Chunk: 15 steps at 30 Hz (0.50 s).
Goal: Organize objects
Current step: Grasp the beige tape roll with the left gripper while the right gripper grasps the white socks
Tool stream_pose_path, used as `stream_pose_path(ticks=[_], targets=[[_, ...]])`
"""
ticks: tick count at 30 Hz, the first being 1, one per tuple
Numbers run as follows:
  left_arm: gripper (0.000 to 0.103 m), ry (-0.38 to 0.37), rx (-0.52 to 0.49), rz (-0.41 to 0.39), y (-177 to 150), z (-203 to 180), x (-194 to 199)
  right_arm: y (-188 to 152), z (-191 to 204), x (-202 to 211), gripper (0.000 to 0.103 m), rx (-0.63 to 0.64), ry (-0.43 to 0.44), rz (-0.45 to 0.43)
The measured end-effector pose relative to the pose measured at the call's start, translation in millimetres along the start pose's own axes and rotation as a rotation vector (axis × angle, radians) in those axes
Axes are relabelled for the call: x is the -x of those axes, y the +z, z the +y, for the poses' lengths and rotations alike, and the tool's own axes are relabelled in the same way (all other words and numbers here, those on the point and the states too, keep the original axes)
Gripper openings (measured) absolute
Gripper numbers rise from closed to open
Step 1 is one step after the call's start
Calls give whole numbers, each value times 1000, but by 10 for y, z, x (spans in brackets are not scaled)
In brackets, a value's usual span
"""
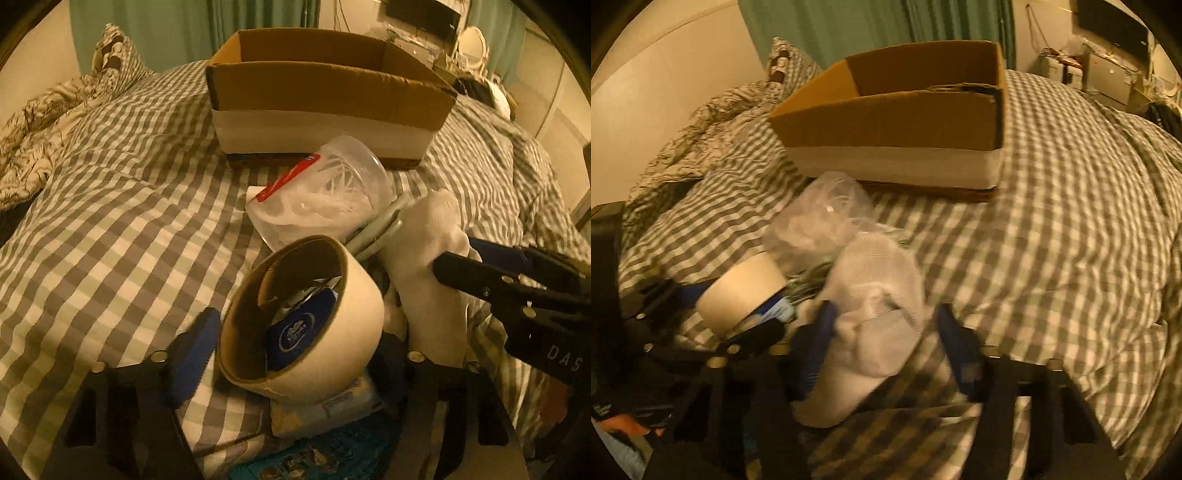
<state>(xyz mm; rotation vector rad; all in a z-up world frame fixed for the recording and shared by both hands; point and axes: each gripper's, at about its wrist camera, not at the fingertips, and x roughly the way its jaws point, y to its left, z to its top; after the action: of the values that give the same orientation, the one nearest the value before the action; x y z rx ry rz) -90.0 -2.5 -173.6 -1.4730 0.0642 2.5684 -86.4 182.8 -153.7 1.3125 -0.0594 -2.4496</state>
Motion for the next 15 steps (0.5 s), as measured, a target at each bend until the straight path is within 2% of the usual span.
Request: stream_pose_path(ticks=[6,15], targets=[[47,-10,8,-58,-1,-2,229,-55,79,191,29,26,-21,-38],[36,5,-2,-127,13,3,639,-80,87,613,27,46,-89,-106]])
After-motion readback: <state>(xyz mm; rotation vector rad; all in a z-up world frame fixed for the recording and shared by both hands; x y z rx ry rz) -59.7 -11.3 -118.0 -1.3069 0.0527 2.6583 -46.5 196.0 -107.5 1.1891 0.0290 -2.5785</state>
